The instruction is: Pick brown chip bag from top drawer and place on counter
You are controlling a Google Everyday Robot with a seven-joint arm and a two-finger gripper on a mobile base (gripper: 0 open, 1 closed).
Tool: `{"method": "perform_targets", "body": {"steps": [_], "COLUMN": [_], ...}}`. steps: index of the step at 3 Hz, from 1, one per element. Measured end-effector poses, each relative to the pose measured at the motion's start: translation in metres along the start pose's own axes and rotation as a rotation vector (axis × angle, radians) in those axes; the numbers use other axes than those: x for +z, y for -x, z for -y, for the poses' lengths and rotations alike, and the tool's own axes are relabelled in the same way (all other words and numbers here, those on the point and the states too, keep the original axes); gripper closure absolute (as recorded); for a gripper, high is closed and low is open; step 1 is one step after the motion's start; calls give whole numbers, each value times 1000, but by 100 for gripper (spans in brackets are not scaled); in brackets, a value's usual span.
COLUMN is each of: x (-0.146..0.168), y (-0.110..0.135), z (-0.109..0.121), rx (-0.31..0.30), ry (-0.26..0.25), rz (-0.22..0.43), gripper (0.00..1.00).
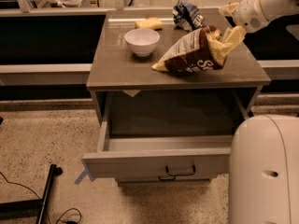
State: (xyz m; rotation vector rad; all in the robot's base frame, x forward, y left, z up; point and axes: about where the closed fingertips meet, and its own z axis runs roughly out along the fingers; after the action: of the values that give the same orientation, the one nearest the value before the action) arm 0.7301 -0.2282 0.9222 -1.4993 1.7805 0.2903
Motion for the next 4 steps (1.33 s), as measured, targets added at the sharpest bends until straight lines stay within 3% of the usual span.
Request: {"method": "perform_targets", "body": {"steps": [1,3,4], "x": [11,-20,-42], "y": [0,23,21], "z": [-4,2,7], "rx": [-9,14,18], "ry": [19,-54,-102], "rz": [23,196,229], "gripper": [0,0,0]}}
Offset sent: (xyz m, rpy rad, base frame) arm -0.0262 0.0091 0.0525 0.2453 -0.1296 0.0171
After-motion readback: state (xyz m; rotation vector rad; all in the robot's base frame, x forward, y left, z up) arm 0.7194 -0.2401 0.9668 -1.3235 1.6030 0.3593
